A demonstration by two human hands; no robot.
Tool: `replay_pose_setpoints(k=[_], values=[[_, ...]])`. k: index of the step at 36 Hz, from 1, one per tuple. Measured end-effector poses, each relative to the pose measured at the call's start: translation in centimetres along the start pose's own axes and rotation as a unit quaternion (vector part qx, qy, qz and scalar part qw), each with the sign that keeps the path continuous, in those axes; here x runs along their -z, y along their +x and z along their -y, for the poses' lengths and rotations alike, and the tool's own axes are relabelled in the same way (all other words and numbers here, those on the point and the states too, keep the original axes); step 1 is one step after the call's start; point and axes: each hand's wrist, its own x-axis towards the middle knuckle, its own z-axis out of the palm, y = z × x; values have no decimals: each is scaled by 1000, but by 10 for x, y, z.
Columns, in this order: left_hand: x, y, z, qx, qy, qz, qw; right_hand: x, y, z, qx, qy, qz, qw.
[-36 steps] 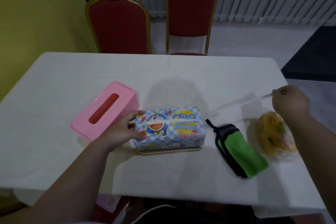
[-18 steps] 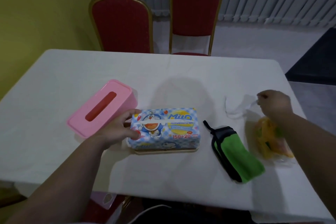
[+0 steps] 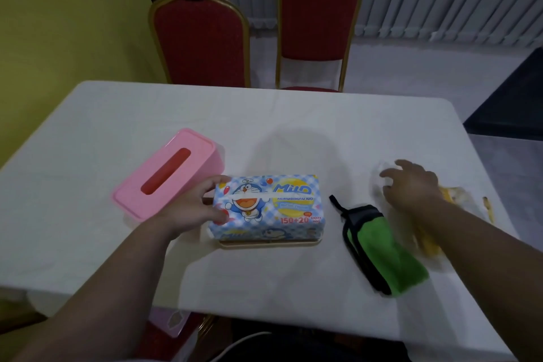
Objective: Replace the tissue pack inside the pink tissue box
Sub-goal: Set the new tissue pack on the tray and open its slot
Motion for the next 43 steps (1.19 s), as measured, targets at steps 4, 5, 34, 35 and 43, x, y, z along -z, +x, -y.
replay_pose_setpoints(k=[4, 5, 34, 35, 43], values=[[-4, 0, -6, -21, -6, -20, 1000, 14, -8, 35, 110, 223, -121, 961], [-6, 0, -9, -35, -1, -39, 999, 19, -16, 49, 149, 262, -139, 943], [-32, 11, -24, -134, 369, -101, 914, -4, -74, 145, 219, 205, -115, 947], [-33, 11, -26, -140, 375, -104, 911, -3, -73, 147, 225, 200, -120, 946], [-38, 7, -30, -174, 394, -59, 901, 9, -64, 155, 271, 134, -70, 951]])
